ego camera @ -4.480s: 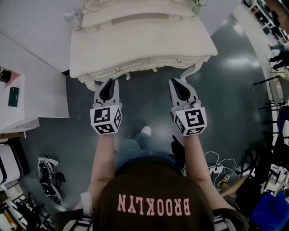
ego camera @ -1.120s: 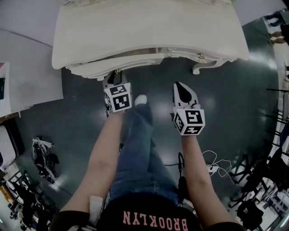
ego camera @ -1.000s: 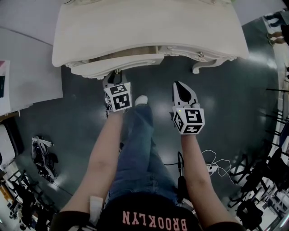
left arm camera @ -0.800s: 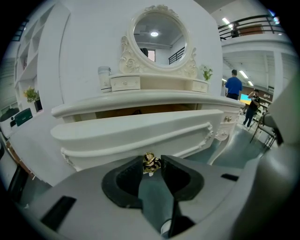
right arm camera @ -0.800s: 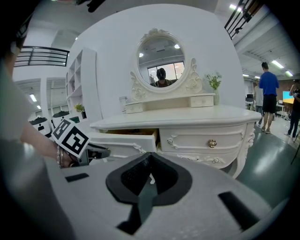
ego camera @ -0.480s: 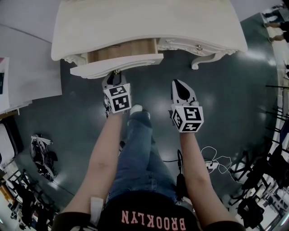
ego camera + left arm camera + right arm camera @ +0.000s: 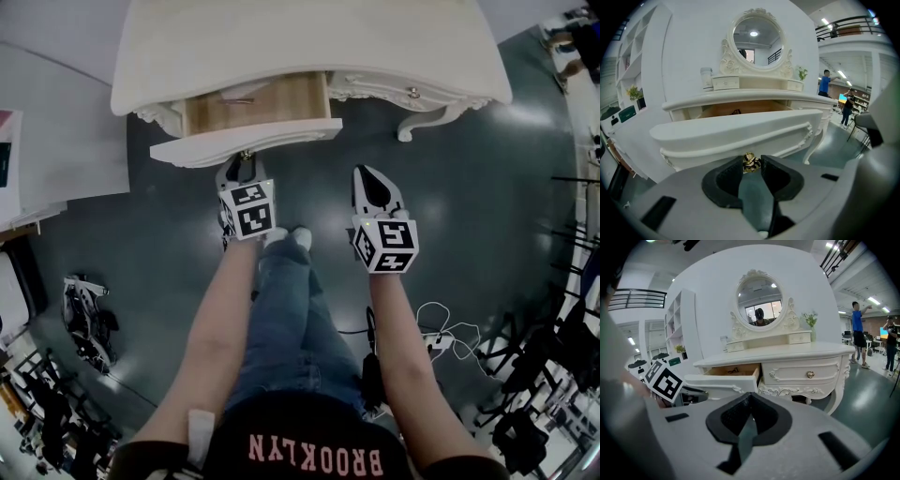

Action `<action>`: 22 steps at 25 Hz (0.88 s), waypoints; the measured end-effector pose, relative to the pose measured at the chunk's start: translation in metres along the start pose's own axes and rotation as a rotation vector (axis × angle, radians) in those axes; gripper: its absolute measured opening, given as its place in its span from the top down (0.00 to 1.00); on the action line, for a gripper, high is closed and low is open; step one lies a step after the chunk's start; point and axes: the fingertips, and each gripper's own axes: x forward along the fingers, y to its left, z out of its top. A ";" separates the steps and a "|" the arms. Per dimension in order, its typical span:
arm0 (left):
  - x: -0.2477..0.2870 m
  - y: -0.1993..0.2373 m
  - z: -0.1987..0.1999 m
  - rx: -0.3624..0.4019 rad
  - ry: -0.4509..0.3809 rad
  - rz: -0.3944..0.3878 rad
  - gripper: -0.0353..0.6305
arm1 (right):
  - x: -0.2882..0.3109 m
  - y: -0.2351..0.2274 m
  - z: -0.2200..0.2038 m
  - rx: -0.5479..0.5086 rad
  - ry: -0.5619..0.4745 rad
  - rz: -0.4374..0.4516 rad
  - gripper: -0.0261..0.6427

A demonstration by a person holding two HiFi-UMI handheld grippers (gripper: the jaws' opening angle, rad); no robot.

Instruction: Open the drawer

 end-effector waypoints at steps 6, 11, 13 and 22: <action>-0.013 -0.004 -0.012 -0.002 0.015 -0.014 0.78 | -0.011 0.004 -0.007 0.013 0.008 -0.007 0.97; -0.020 -0.007 -0.018 -0.002 0.013 -0.025 0.78 | -0.015 0.011 -0.007 0.009 0.002 -0.010 0.97; -0.023 -0.008 -0.021 0.000 0.014 -0.031 0.78 | -0.018 0.014 -0.009 0.009 0.003 -0.014 0.97; -0.035 -0.011 -0.031 0.013 0.017 -0.063 0.78 | -0.035 0.036 -0.013 0.001 0.008 -0.018 0.97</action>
